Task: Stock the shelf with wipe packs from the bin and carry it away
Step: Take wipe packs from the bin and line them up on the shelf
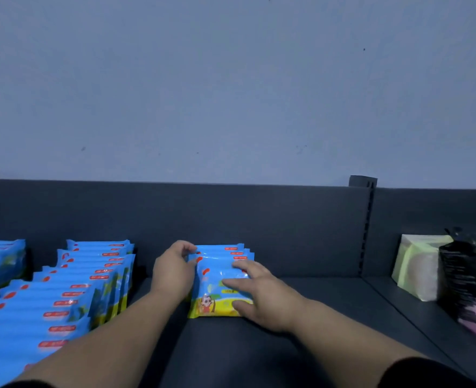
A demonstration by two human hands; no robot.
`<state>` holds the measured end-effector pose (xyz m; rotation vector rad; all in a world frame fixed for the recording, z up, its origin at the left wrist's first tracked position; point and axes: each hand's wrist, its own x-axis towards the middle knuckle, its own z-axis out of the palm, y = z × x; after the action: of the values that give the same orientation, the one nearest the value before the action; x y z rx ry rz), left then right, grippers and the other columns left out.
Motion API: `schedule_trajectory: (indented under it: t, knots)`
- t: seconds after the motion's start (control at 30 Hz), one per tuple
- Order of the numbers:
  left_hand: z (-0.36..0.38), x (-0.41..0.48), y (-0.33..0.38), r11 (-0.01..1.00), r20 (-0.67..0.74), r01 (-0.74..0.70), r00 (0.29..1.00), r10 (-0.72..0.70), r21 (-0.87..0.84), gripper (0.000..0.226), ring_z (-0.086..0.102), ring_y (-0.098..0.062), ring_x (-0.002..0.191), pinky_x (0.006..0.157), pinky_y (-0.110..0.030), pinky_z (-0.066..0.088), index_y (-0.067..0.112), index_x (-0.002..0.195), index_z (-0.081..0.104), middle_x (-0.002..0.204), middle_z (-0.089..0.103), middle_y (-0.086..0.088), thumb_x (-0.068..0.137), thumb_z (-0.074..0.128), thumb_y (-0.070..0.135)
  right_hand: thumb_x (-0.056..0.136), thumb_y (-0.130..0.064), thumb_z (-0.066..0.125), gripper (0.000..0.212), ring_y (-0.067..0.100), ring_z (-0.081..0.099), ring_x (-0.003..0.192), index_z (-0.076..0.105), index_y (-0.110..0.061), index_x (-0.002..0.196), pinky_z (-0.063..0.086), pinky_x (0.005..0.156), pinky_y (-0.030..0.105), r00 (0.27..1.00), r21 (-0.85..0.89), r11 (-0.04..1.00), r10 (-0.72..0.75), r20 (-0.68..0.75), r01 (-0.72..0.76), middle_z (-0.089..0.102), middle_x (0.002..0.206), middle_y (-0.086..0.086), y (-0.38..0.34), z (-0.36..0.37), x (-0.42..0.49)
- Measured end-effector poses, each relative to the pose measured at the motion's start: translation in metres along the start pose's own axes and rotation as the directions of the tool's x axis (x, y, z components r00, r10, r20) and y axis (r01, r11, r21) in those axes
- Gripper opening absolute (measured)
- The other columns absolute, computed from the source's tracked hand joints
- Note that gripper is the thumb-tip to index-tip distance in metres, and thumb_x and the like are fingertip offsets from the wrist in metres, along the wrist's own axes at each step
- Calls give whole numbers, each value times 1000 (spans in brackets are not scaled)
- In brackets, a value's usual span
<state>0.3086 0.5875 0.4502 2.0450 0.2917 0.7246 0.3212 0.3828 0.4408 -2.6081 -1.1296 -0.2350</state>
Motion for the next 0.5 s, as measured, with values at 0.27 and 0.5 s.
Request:
schedule_trajectory:
  t: [0.27,0.5]
  knots:
    - [1,-11,-6,958,335,-175,938,91,229,90,43,-5,115,97,-14,33,23,135,40,136,30,8,60,89,31,90,-39,60,58,7,6,143,34,-48,141,32,111,32,999,-57,998,-12,-47,9,8,157,-14,8,-2,24]
    - [0,-5,-5,896,303,-225,947,108,384,93,31,-17,136,110,-27,32,18,143,34,152,15,2,66,86,27,92,-22,60,65,9,0,146,30,-41,146,29,113,32,998,-7,1000,4,-66,-5,4,159,-9,3,5,32]
